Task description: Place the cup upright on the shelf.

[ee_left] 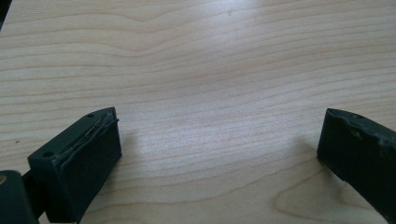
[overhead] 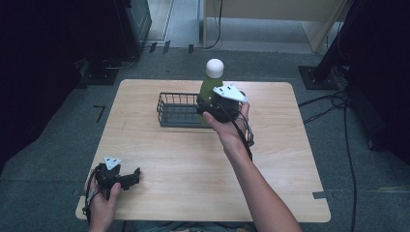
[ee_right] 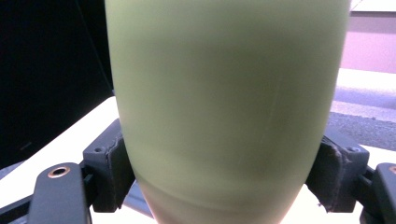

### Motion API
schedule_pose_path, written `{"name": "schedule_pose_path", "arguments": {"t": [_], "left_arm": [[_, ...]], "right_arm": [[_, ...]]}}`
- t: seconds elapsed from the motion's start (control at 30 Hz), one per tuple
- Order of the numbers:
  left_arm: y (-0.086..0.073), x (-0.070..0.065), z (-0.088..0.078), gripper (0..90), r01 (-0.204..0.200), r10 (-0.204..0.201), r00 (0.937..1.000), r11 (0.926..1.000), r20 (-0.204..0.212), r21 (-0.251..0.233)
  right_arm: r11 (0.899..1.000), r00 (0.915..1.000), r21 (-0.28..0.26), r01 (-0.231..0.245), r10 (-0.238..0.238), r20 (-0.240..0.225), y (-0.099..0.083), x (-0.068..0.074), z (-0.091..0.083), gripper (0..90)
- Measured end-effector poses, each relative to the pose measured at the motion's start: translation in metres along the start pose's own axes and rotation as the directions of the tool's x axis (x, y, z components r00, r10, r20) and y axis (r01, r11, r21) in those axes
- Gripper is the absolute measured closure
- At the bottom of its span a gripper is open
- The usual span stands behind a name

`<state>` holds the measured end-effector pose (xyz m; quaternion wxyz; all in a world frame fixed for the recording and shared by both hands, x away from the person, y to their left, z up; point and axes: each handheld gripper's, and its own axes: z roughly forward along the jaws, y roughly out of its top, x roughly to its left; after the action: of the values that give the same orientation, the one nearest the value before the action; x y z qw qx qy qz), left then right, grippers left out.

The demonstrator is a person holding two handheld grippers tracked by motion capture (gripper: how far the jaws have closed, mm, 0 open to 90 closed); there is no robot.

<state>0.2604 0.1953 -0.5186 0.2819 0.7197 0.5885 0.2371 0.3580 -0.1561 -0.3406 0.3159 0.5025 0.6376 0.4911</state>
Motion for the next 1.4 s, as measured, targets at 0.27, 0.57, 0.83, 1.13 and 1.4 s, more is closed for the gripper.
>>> {"name": "schedule_pose_path", "arguments": {"t": [0.27, 0.57, 0.83, 1.13, 1.4], "left_arm": [[0.000, 0.000, 0.000, 0.0, -0.001, 0.001, 1.0000, 1.0000, 0.000, 0.000], [0.000, 0.000, 0.000, 0.0, -0.002, 0.002, 1.0000, 1.0000, 0.002, 0.000], [0.000, 0.000, 0.000, 0.0, -0.003, 0.003, 1.0000, 1.0000, 0.003, 0.000], [0.000, 0.000, 0.000, 0.0, -0.006, 0.006, 1.0000, 1.0000, 0.005, 0.001], [0.000, 0.000, 0.000, 0.0, -0.007, 0.007, 1.0000, 1.0000, 0.007, 0.002]], "right_arm": [[1.000, 0.9996, 0.000, -0.012, 0.012, 0.027, 0.008, -0.004, 0.022, 20.9], [1.000, 0.9989, -0.006, -0.020, 0.021, 0.041, 0.017, -0.005, 0.043, 20.9], [1.000, 0.9980, 0.005, -0.030, 0.030, 0.056, 0.018, -0.009, 0.062, 20.9], [0.999, 0.9978, 0.045, -0.024, 0.021, 0.063, 0.008, -0.008, 0.079, 20.8], [0.997, 0.9975, 0.075, -0.020, 0.015, 0.069, -0.002, -0.012, 0.088, 20.8]]}}
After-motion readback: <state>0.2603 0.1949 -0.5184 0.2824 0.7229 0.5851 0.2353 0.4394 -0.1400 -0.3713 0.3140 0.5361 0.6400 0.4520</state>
